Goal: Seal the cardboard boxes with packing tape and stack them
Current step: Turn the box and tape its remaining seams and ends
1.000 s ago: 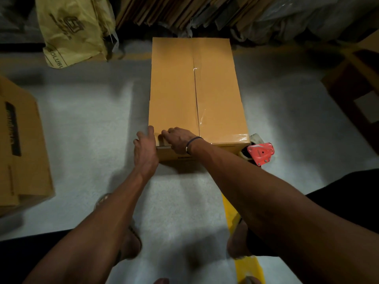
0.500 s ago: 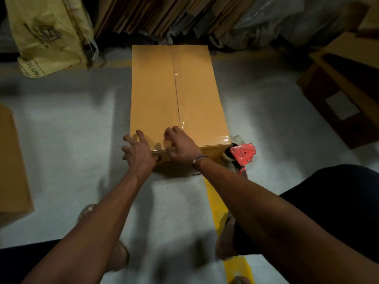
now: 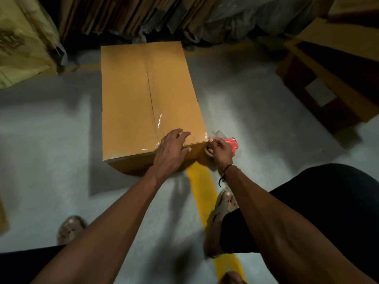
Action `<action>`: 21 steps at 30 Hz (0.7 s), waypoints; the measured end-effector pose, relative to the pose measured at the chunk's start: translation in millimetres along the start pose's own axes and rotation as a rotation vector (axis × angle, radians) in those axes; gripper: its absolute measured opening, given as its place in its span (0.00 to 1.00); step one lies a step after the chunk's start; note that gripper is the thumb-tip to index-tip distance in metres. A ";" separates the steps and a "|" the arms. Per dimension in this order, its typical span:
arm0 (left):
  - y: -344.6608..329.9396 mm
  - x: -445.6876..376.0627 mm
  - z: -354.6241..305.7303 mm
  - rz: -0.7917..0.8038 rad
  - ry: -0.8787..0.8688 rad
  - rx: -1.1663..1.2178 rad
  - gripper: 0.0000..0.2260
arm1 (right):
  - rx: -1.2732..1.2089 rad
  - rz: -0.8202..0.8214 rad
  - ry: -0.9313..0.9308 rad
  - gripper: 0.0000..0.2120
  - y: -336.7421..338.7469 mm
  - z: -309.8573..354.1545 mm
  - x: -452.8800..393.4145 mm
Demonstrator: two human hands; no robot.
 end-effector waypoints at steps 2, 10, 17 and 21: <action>-2.1 -12.2 -13.1 -0.006 -0.026 0.029 0.24 | -0.248 0.028 -0.146 0.06 -7.4 -10.4 1.4; -30.5 -39.3 -38.5 0.137 -0.071 -0.044 0.29 | -0.118 0.067 -0.115 0.10 -9.6 -20.5 -17.9; -35.0 -38.3 -36.6 0.186 -0.100 -0.126 0.28 | 0.434 0.086 0.395 0.16 -12.7 10.0 13.3; -36.7 -40.4 -35.1 0.221 -0.092 -0.104 0.28 | 0.534 0.097 0.416 0.22 -22.5 7.9 20.0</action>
Point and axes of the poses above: each hand's wrist, its own x-axis away from the middle knuckle, its own y-axis out of the back of the hand, z = x × y, the point moved 8 cm from there along -x, towards the middle knuckle, and after that the axes turned 2 degrees about -z, right-handed, at the moved point
